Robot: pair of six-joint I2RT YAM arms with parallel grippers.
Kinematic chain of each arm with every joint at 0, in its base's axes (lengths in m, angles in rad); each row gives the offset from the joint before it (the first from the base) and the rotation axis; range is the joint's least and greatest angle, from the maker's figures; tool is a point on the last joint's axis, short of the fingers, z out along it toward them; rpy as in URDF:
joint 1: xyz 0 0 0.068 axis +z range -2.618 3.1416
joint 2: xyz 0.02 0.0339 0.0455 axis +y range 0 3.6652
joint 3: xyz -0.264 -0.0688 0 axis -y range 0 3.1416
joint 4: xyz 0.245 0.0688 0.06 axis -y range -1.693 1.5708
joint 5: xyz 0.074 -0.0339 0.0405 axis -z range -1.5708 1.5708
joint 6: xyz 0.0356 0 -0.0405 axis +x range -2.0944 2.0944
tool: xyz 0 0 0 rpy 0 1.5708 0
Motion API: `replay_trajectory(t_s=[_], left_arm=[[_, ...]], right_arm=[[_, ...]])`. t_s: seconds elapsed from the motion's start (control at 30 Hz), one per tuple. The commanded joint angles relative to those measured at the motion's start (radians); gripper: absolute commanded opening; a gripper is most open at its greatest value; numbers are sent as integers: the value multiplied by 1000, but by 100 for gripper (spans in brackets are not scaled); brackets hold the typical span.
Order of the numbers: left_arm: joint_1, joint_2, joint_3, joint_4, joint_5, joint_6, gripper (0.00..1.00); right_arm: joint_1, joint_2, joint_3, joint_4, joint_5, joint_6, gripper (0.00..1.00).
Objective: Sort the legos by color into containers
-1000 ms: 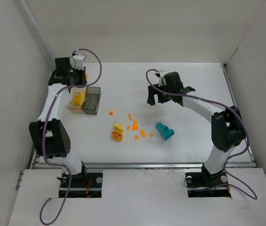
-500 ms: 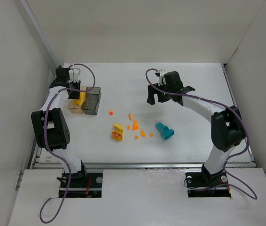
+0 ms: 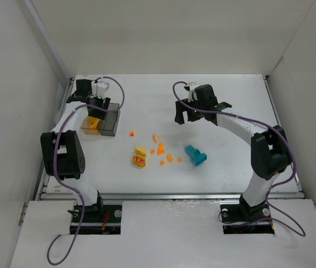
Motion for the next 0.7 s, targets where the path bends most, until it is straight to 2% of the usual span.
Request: replay_trajectory(t_s=[0.0, 0.13, 0.27, 0.43, 0.67], left_arm=[[-161, -124, 17, -7, 75, 137, 61], [-313, -83, 14, -90, 170, 270, 61], [-372, -8, -7, -157, 233, 396, 61], [-352, 159, 101, -340, 276, 566, 61], [-341, 215, 115, -331, 247, 629, 63]], right_arm=[[-5, 3, 42, 19, -4, -9, 100], [-5, -6, 32, 19, -4, 0, 100], [-5, -25, -1, 19, -4, 0, 100], [-5, -46, -20, 19, 5, -9, 100], [-5, -46, -20, 28, -4, -9, 100]])
